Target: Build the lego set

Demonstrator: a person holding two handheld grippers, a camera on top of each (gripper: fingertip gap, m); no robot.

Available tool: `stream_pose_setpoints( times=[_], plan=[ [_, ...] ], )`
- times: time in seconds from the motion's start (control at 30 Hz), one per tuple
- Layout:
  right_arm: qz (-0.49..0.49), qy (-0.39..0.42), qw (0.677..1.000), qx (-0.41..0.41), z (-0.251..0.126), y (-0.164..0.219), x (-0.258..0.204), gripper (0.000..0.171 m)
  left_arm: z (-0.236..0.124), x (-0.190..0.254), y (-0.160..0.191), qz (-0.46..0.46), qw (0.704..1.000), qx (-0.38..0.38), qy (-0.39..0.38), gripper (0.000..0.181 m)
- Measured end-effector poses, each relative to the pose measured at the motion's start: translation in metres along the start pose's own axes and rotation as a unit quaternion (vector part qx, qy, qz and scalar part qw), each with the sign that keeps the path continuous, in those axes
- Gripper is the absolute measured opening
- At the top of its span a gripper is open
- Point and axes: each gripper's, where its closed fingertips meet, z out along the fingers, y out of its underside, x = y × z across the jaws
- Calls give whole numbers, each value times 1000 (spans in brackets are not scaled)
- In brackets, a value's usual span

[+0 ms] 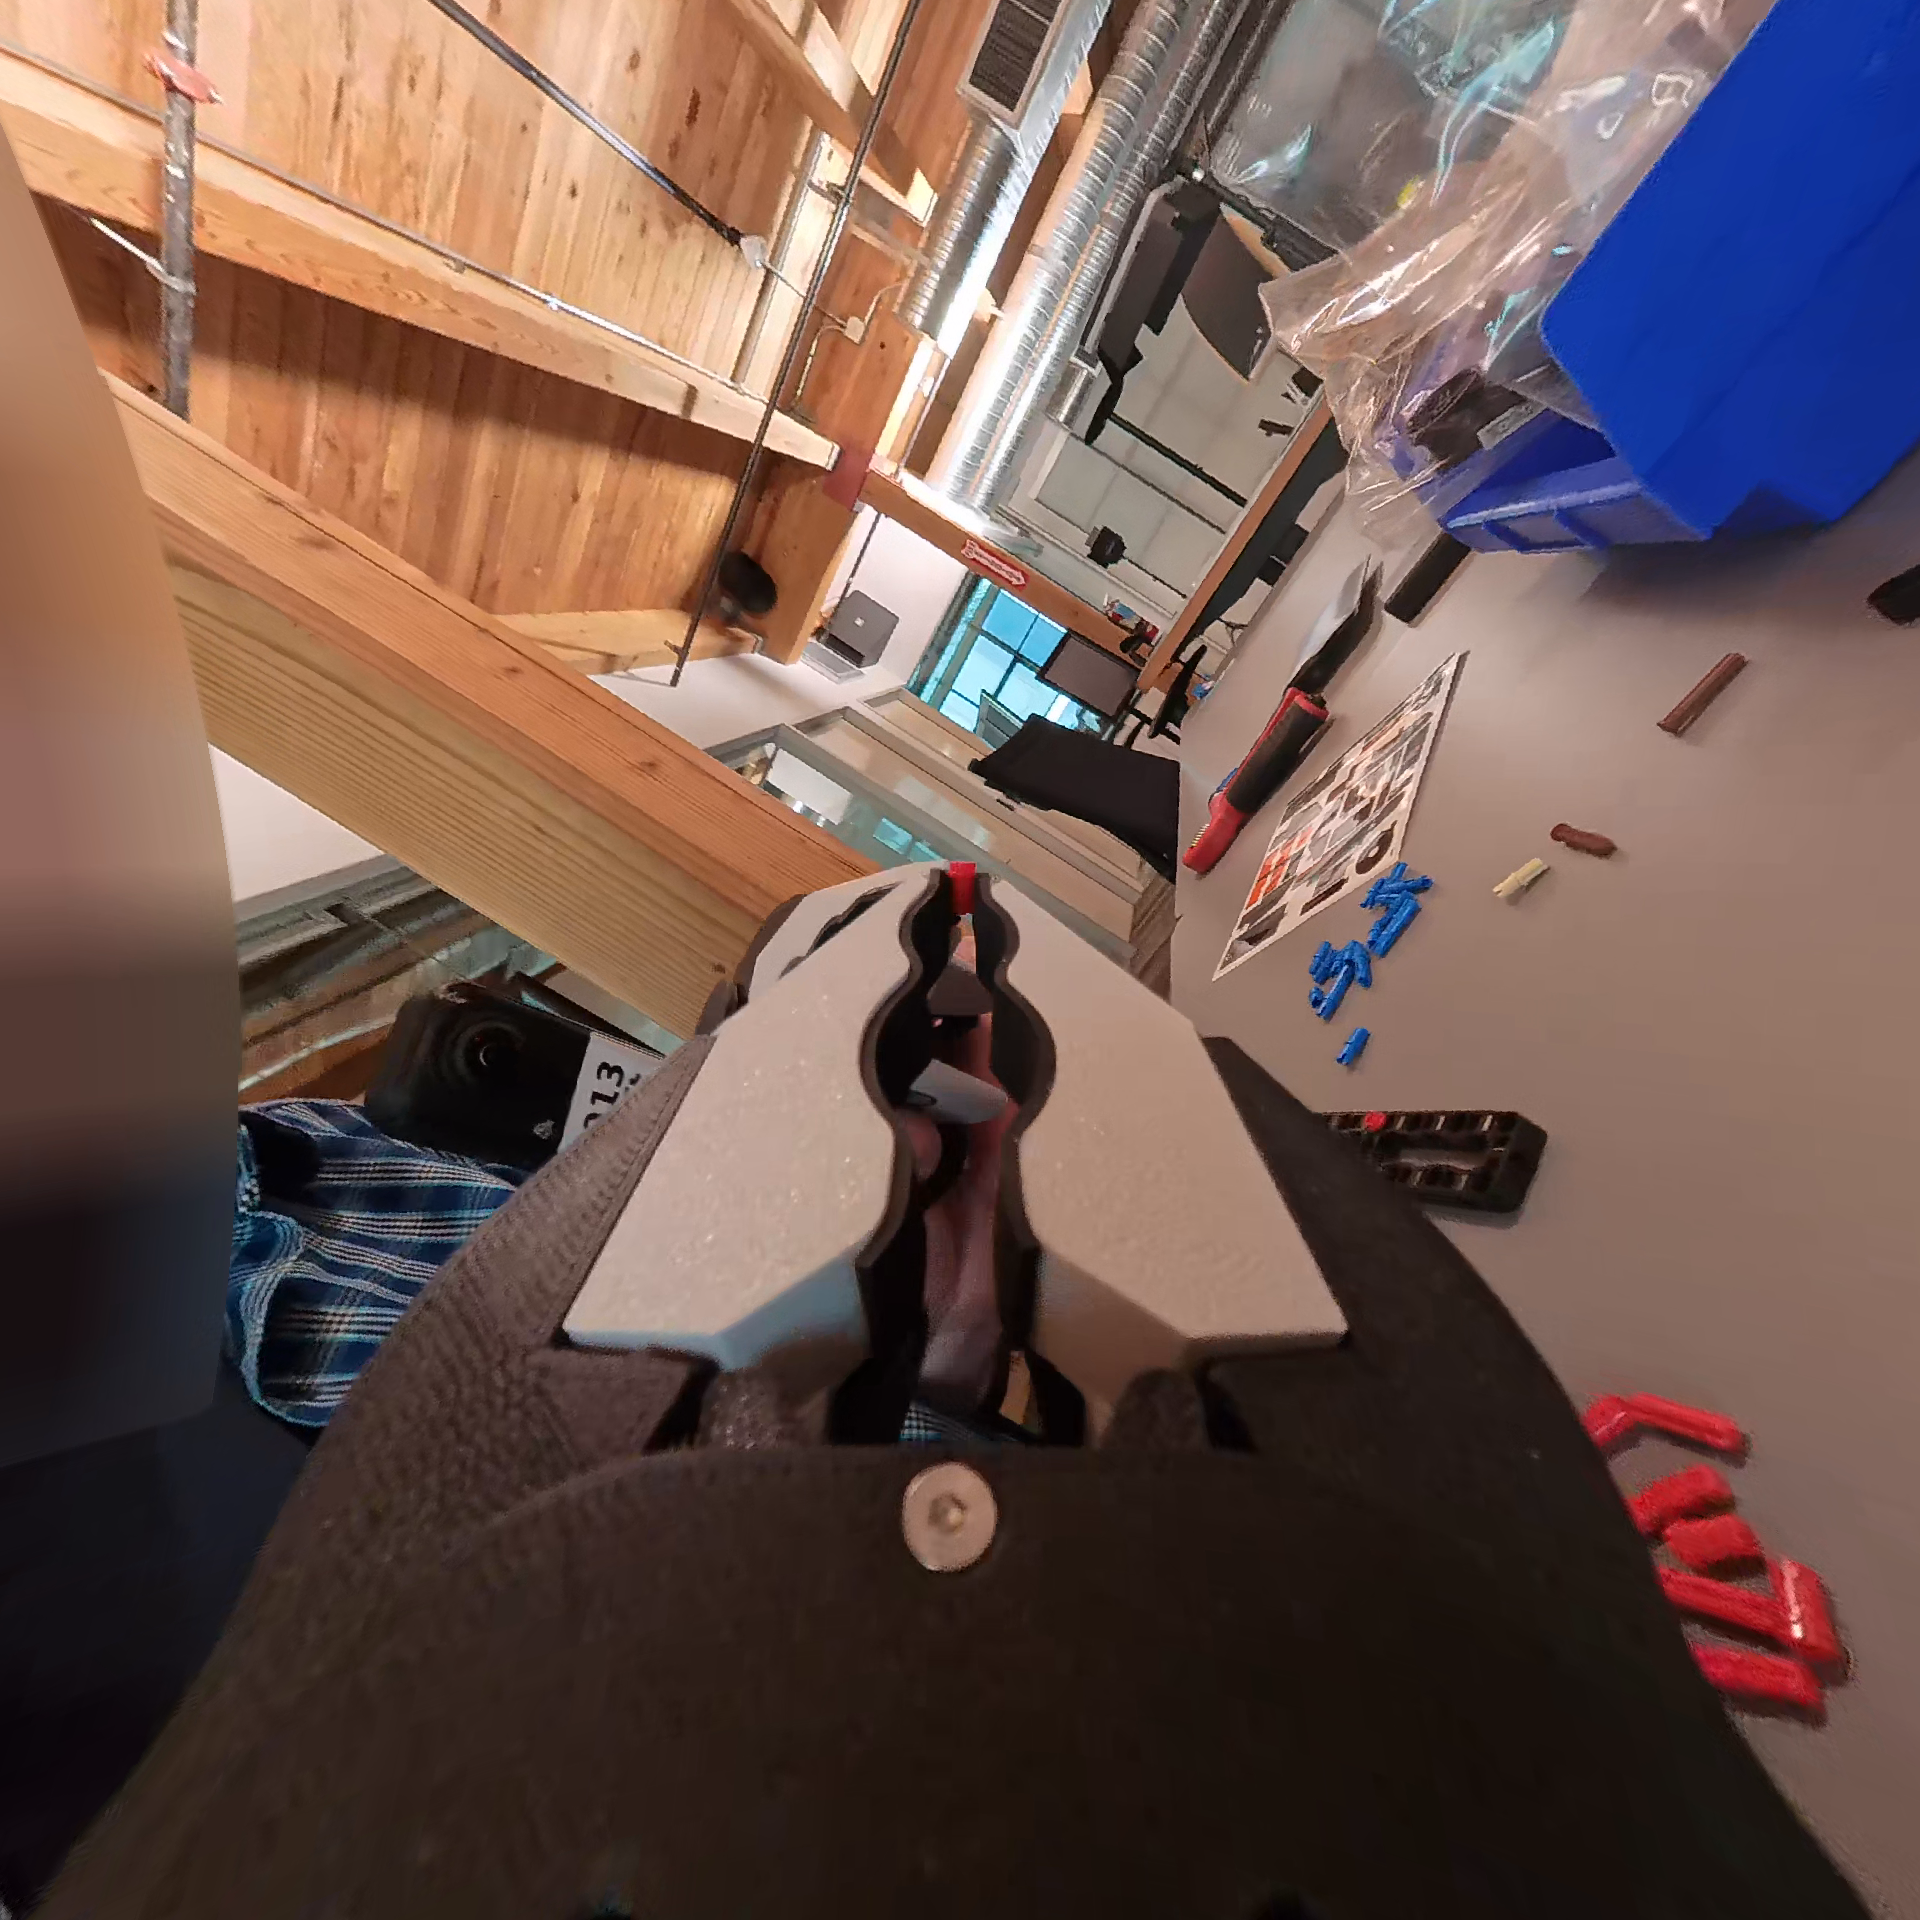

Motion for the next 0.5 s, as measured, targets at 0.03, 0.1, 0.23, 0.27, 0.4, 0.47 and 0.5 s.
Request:
stream_pose_setpoints(
  times=[0.03, 0.1, 0.23, 0.27, 0.4, 0.47, 0.5],
  plan=[
    [7, -4, 1000, 2, 0, 0, 0, 1, 0, 0, 0, 2, 1000, 1, 1, 7],
    [18, -9, 1000, 6, -1, 1, -1, 1, 0, 1, 0, 9, 1000, 2, 1, 7],
    [24, -23, 999, 6, -1, 1, -7, 1, -3, 1, -4, 19, 1000, 14, 2, 5],
    [20, -26, 999, 3, -1, 0, -9, 1, -4, 1, -6, 23, 1000, 18, 3, 5],
    [2, -34, 999, -14, 0, 1, -18, 1, -9, 0, -14, 19, 999, 37, 14, 4],
    [-2, -39, 999, -22, 0, 2, -22, 1, -12, 1, -17, 18, 998, 47, 23, 4],
    [-5, -41, 999, -26, 0, 3, -24, 1, -14, 2, -18, 18, 998, 50, 28, 3]
  ],
)
